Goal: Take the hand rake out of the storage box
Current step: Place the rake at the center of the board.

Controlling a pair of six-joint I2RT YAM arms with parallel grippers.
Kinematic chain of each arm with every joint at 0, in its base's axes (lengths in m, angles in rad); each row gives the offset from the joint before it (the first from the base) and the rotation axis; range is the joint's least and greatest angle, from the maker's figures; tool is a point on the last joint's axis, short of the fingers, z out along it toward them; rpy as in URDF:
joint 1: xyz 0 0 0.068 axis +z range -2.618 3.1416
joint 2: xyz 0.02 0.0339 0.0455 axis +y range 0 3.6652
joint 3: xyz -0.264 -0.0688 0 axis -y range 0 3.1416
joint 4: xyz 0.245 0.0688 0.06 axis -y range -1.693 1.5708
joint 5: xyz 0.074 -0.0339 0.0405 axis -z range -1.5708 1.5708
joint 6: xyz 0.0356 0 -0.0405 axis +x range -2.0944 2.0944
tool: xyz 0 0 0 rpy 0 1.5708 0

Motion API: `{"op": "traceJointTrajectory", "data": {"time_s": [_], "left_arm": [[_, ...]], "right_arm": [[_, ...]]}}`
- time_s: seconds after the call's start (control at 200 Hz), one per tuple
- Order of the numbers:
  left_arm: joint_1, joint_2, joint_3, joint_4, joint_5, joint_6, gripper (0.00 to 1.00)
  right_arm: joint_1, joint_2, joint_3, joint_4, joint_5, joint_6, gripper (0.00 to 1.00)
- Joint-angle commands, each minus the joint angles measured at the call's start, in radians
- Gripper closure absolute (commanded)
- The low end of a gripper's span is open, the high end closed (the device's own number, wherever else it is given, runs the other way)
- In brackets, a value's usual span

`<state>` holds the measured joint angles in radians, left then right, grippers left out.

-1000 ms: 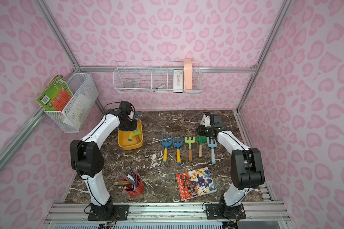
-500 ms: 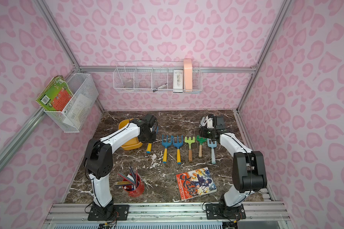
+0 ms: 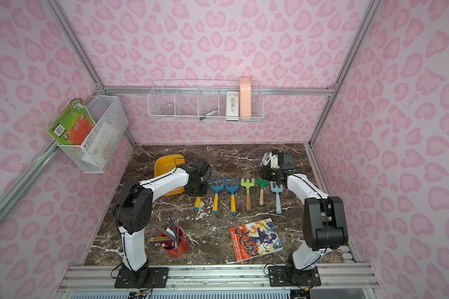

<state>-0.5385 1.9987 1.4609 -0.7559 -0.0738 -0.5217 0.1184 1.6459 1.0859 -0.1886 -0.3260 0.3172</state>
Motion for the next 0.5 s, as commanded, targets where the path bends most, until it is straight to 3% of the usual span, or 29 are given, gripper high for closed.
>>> {"op": "traceJointTrajectory", "data": {"time_s": [0.0, 0.495], "left_arm": [[-0.004, 0.008, 0.001, 0.001, -0.024, -0.018, 0.90], [-0.023, 0.033, -0.059, 0.013, -0.023, -0.011, 0.87]], "right_arm": [[0.001, -0.003, 0.003, 0.014, -0.001, -0.002, 0.52], [0.001, -0.001, 0.017, 0.009, -0.006, 0.001, 0.52]]}}
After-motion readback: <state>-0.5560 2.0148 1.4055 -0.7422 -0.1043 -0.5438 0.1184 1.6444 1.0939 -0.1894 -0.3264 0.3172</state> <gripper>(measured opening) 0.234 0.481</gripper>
